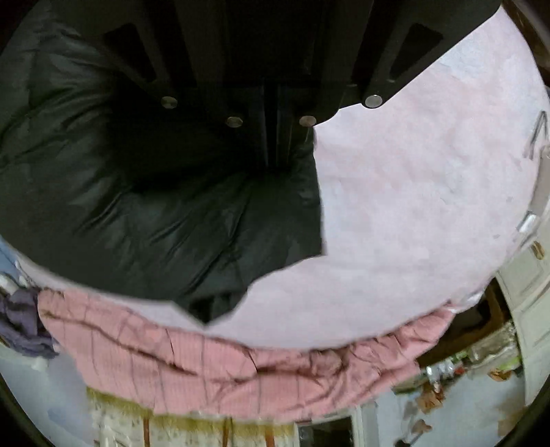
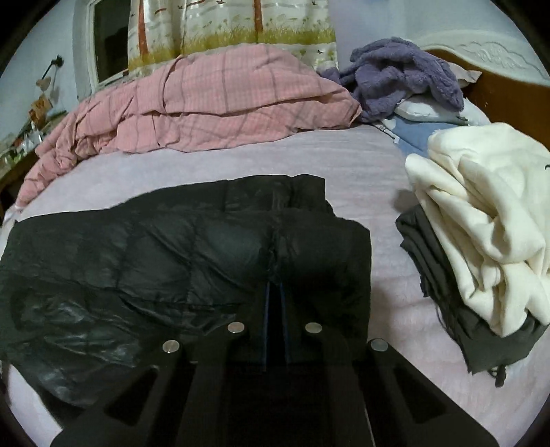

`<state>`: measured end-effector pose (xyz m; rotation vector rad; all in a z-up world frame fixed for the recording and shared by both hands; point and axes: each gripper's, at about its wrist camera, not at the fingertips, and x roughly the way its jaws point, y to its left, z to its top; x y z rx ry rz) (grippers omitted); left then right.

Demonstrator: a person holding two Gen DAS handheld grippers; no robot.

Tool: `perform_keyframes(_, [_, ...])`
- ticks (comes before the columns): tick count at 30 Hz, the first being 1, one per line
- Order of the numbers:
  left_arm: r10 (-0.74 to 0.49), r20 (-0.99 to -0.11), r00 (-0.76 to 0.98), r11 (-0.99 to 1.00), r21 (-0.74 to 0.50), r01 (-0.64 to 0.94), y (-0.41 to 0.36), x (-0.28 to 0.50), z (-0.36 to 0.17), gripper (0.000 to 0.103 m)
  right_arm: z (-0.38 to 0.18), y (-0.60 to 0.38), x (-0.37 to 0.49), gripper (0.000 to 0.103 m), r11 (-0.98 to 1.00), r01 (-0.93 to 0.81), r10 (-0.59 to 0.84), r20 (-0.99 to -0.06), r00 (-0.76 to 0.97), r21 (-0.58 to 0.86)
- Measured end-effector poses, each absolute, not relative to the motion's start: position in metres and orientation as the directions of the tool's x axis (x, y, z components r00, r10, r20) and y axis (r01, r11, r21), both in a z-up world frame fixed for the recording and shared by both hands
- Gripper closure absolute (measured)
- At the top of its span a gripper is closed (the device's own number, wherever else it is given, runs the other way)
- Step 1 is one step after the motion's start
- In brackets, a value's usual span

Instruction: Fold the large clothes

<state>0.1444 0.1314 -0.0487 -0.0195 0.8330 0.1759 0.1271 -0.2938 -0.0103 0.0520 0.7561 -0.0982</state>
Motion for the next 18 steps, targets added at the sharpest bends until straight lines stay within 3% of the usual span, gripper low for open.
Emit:
perform_keyframes(7, [0.145, -0.736, 0.661, 0.987, 0.058, -0.152, 0.132, 0.142, -0.053, 0.1, -0.025, -0.305, 0.134, 0.103, 0.993, 0.106, -0.035, -0.714, 0.7, 0.055])
perform_keyframes(10, [0.123, -0.687, 0.716, 0.99, 0.03, -0.141, 0.129, 0.131, -0.032, 0.1, -0.019, -0.305, 0.126, 0.103, 0.991, 0.12, -0.048, -0.697, 0.715, 0.054])
perform_keyframes(12, [0.043, -0.633, 0.773, 0.997, -0.025, -0.077, 0.12, 0.114, -0.006, 0.1, -0.009, -0.306, 0.116, 0.102, 0.989, 0.126, -0.038, -0.673, 0.739, 0.083])
perform_keyframes(15, [-0.027, -0.562, 0.827, 0.999, 0.017, 0.045, 0.092, 0.093, 0.024, 0.1, 0.012, -0.301, 0.091, 0.103, 0.986, 0.054, 0.056, -0.611, 0.79, 0.16])
perform_keyframes(18, [-0.045, -0.603, 0.797, 0.996, 0.035, 0.082, 0.072, 0.09, 0.027, 0.1, 0.02, -0.285, 0.076, 0.101, 0.973, -0.027, 0.161, -0.589, 0.792, 0.229])
